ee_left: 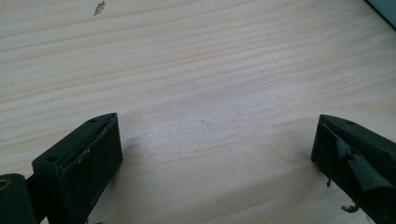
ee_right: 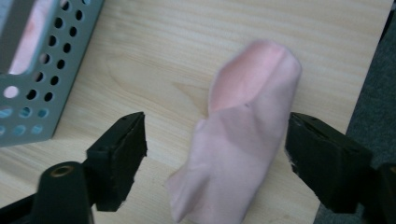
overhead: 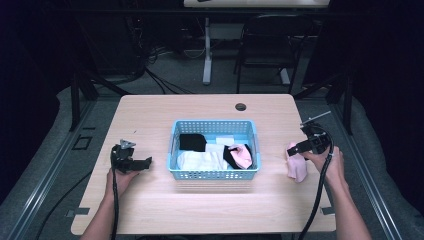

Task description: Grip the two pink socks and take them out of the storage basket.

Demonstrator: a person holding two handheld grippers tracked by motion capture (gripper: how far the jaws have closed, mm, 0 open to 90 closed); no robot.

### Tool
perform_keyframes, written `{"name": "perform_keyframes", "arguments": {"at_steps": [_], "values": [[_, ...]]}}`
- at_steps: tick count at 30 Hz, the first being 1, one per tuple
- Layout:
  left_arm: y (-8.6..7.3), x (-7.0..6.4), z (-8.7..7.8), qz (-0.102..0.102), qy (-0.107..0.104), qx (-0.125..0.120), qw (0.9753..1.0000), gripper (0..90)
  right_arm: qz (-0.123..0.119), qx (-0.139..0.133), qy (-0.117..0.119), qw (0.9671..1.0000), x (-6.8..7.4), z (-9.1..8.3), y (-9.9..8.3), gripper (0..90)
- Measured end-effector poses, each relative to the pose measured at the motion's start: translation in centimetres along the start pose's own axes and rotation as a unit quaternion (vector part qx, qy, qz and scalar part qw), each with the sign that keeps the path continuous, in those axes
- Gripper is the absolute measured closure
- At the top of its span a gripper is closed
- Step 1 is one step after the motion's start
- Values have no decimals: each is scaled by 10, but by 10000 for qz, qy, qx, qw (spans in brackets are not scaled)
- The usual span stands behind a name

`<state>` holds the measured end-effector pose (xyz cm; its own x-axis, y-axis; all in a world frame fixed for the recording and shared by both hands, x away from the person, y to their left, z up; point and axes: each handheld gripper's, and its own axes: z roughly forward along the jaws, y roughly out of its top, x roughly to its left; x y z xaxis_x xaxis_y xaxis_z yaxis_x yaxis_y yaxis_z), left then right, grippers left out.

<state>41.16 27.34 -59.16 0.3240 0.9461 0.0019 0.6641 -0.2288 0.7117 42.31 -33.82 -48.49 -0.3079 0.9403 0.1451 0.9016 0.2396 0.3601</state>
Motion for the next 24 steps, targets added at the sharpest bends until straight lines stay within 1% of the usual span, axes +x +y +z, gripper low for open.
{"name": "perform_keyframes", "arguments": {"at_steps": [1, 3, 4, 5, 7, 9, 10, 11, 12, 15, 16, 17, 21, 22, 23, 24], "values": [[0, 0, 0, 0, 0, 0, 10000, 17, 0, 0, 0, 10000, 0, 0, 0, 167], [0, 0, 0, 1, 0, 1, 10000, 17, -80, -14, 52, 10000, 3, -6, 1, 144], [0, 0, 0, -2, 0, 1, 10000, 17, -106, -156, 65, 9998, 8, -11, 2, 118], [0, 0, 0, -2, 0, 1, 10000, 17, -106, -156, 65, 9998, 8, -11, 2, 118], [0, 0, 0, 2, 1, 1, 10000, 17, -263, -139, 94, 9995, 14, -17, 5, 79], [0, 0, 0, 0, 0, 1, 10000, 17, -365, -227, 87, 9990, 22, -22, 7, 54], [0, 0, 0, 2, 0, 3, 10000, 17, -492, -294, 127, 9983, 31, -25, 10, 37], [0, 0, 0, 2, 0, 3, 10000, 17, -558, -289, 147, 9979, 36, -27, 12, 26], [0, 0, 0, 1, 0, 1, 10000, 17, -558, -289, 147, 9979, 36, -27, 12, 26], [0, 0, 0, 5, 2, -4, 10000, 17, -820, -165, 135, 9964, 52, -30, 18, 0], [0, 0, 0, 6, 1, -2, 10000, 17, -974, -102, 156, 9951, 63, -31, 22, 0], [0, 0, 0, 6, 1, -2, 10000, 17, -974, -102, 156, 9951, 63, -31, 22, 0], [0, 0, 0, 0, 0, 1, 10000, 17, -1238, -146, 173, 9920, 86, -34, 31, 0], [0, 0, 0, 5, 2, -4, 10000, 17, -1348, -159, 184, 9906, 91, -35, 33, 0], [0, 0, 0, 0, -2, 2, 10000, 17, -1373, -172, 210, 9902, 97, -35, 35, 0], [0, 0, 0, 1, -1, 3, 10000, 17, -1468, -167, 243, 9887, 102, -35, 37, 0]]}}
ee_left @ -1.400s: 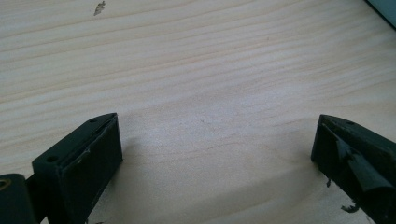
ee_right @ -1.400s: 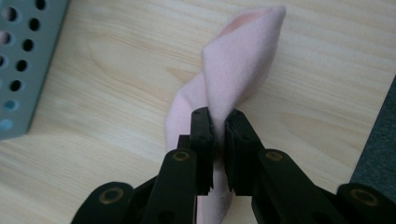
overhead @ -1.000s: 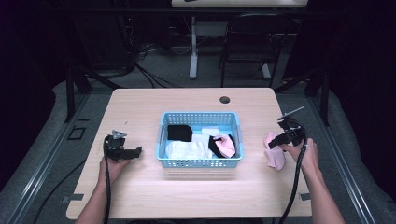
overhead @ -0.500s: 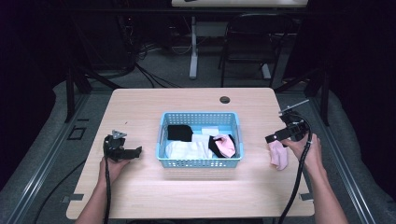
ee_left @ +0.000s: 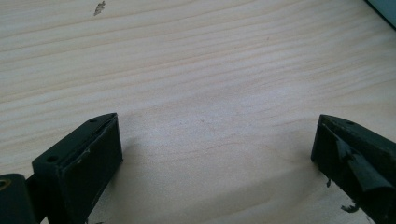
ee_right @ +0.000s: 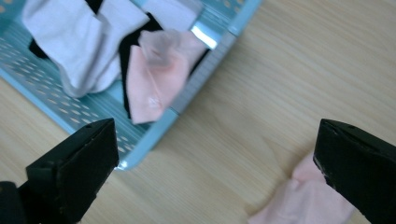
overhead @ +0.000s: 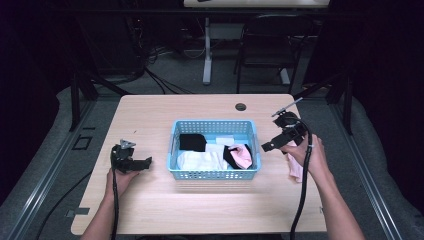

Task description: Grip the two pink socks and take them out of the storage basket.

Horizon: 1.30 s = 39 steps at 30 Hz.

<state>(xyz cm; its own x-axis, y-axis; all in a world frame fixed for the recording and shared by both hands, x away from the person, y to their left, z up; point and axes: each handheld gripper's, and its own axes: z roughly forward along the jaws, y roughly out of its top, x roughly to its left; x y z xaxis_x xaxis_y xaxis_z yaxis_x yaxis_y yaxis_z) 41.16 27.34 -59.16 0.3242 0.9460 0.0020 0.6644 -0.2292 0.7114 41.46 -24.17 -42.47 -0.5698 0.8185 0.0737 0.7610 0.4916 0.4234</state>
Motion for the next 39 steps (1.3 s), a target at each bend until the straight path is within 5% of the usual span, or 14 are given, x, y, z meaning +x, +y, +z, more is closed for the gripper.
{"name": "perform_keyframes", "arguments": {"at_steps": [16, 25, 34, 39], "values": [[0, 0, 0, -2, -1, 0, 10000, 17, -763, 146, 328, 9964, 59, 43, 47, 0], [0, 0, 0, -2, -2, -2, 10000, 17, -824, 278, 256, 9959, 66, 73, 54, 86], [0, 0, 0, 3, 0, -7, 10000, 17, -906, 772, -161, 9928, 66, 104, 58, 190], [0, 0, 0, 4, -2, -6, 10000, 17, -865, 816, -222, 9927, 65, 115, 58, 250]]}}
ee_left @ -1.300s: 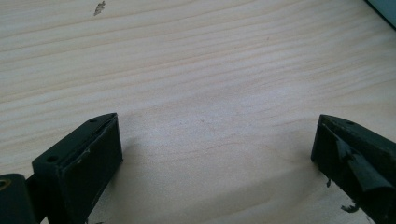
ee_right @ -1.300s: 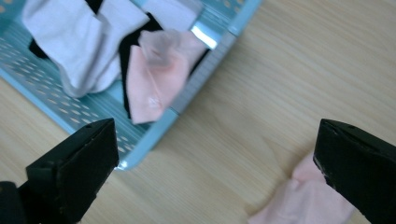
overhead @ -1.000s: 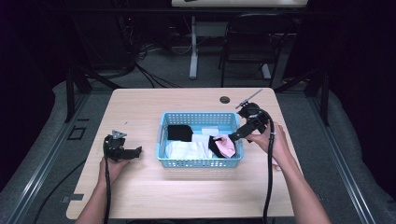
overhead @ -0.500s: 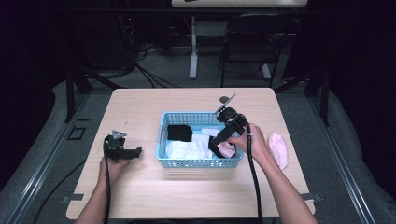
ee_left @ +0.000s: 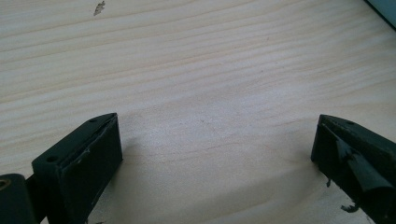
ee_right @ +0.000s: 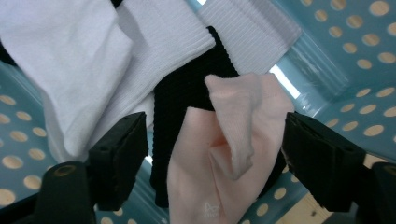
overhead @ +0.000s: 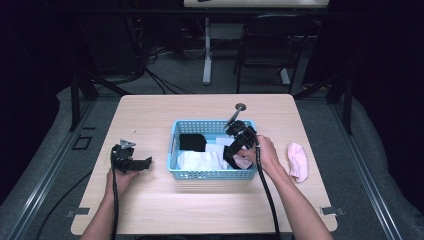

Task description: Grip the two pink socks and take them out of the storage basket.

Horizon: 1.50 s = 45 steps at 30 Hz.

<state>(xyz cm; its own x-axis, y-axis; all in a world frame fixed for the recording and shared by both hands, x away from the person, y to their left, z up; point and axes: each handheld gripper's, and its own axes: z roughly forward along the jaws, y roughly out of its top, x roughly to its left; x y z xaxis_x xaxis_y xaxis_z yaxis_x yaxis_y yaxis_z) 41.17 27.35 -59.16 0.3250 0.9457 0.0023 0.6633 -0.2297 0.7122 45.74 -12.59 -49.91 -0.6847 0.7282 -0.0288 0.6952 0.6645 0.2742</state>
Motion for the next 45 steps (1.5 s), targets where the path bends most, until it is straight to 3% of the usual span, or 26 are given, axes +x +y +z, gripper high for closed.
{"name": "perform_keyframes", "arguments": {"at_steps": [10, 17, 26, 27, 28, 31, 38, 39, 41, 45], "values": [[0, 0, 0, 2, -1, -2, 10000, 17, 97, 395, -3, 9992, -3, 17, -1, 431], [0, 0, 0, 2, -2, -1, 10000, 17, 149, 387, 24, 9991, -3, 19, -1, 696], [0, 0, 0, 4, -3, -1, 10000, 17, 378, 161, 258, 9988, -14, 9, -10, 755], [0, 0, 0, 4, -1, 0, 10000, 16, 407, 117, 405, 9983, -16, 5, -11, 754], [0, 0, 0, 4, -1, 0, 10000, 17, 407, 117, 405, 9983, -16, 5, -11, 754], [0, 0, 0, 3, -1, 0, 10000, 17, 510, -107, 468, 9975, -19, -5, -12, 753], [0, 0, 0, 3, -1, -1, 10000, 17, 412, -172, 583, 9973, -20, -19, -11, 752], [0, 0, 0, 4, -1, 0, 10000, 17, 520, -309, 556, 9966, -17, -19, -11, 752], [0, 0, 0, 2, -1, -1, 10000, 17, 427, -211, 601, 9971, -18, -22, -10, 750], [0, 0, 0, 3, -1, -1, 10000, 17, 398, -281, 633, 9968, -16, -28, -9, 749]]}}
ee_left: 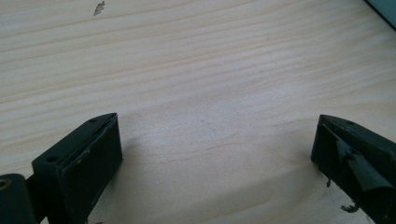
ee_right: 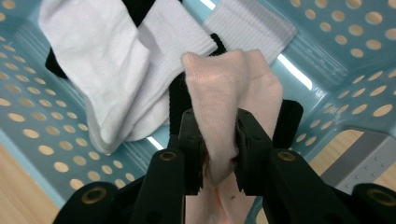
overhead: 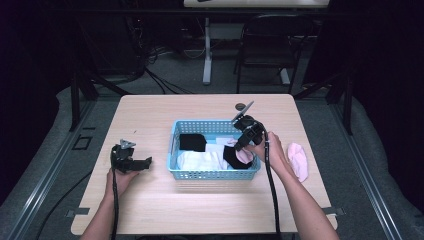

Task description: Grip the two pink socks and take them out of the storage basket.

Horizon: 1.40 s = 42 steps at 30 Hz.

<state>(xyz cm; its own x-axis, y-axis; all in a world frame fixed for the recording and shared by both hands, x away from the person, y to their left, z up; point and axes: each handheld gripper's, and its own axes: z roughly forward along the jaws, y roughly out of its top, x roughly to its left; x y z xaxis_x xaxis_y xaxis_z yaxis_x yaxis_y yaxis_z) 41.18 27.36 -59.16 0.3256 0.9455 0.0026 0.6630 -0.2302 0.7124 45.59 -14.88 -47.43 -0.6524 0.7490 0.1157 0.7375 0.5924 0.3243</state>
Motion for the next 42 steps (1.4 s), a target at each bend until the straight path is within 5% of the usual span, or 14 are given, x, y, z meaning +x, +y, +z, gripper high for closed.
{"name": "perform_keyframes", "arguments": {"at_steps": [27, 42], "values": [[0, 0, 0, -13, 2, -10, 10000, 17, -198, -410, -16, 9990, 11, -48, -3, 743], [0, 0, 0, -11, 5, -2, 10000, 17, -119, -655, -217, 9975, -1, -86, -21, 742]]}}
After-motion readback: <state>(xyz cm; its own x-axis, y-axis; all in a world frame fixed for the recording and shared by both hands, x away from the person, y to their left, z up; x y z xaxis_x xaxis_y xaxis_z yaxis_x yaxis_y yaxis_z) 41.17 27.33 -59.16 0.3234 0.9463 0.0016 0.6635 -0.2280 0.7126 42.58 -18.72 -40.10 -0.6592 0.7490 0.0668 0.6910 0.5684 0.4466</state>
